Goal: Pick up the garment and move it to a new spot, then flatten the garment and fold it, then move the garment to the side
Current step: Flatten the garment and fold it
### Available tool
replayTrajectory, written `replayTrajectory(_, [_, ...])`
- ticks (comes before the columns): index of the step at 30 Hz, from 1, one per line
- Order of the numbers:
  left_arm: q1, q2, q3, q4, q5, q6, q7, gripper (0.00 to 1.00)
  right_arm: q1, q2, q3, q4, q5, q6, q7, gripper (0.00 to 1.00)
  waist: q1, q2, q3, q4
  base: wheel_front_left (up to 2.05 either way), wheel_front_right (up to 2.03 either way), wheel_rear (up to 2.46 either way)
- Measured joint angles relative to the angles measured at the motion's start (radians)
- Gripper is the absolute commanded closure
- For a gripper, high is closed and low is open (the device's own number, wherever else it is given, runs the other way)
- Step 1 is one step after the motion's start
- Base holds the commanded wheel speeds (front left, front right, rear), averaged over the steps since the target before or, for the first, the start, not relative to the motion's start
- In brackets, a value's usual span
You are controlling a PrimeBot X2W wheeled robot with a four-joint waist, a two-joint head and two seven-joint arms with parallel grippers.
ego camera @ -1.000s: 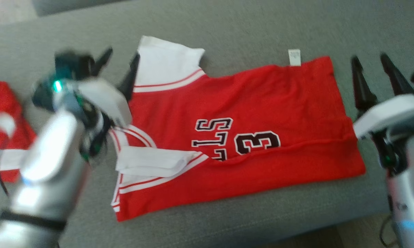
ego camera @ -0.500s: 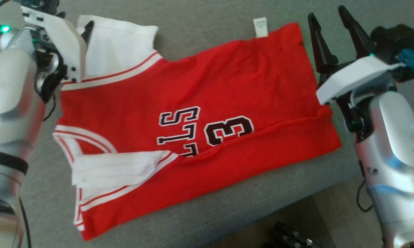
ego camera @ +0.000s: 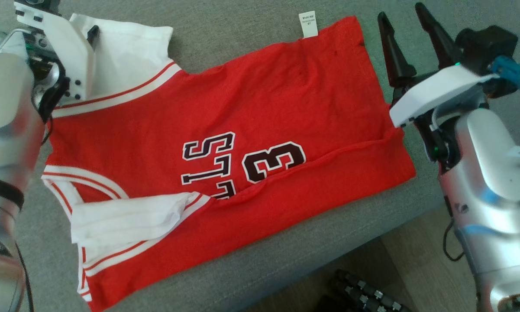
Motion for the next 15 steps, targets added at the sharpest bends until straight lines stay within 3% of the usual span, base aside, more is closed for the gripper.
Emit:
replayTrajectory(1, [0.0,-0.005,-0.007,0.001,-0.013,0.0,0.0,1.0,-0.007,0.0,-0.001,0.003,0.0,0.0,0.0,0.0,0.0,0.0,0.0,0.002,0.0,0.0,0.0])
replayTrajectory(6, [0.0,-0.03,-0.036,-0.002,-0.083,0.0,-0.033,1.0,-0.016,-0.019,-0.017,0.017,0.0,0.0,0.0,0.0,0.0,0.0,-0.001,0.025,0.0,0.0,0.0])
replayTrajectory(15, [0.001,-0.033,-0.057,-0.06,-0.147,0.0,-0.201,1.0,-0.017,-0.07,-0.055,0.068,0.019,0.0,0.045,0.0,0.0,0.0,-0.025,0.109,0.0,0.0,0.0])
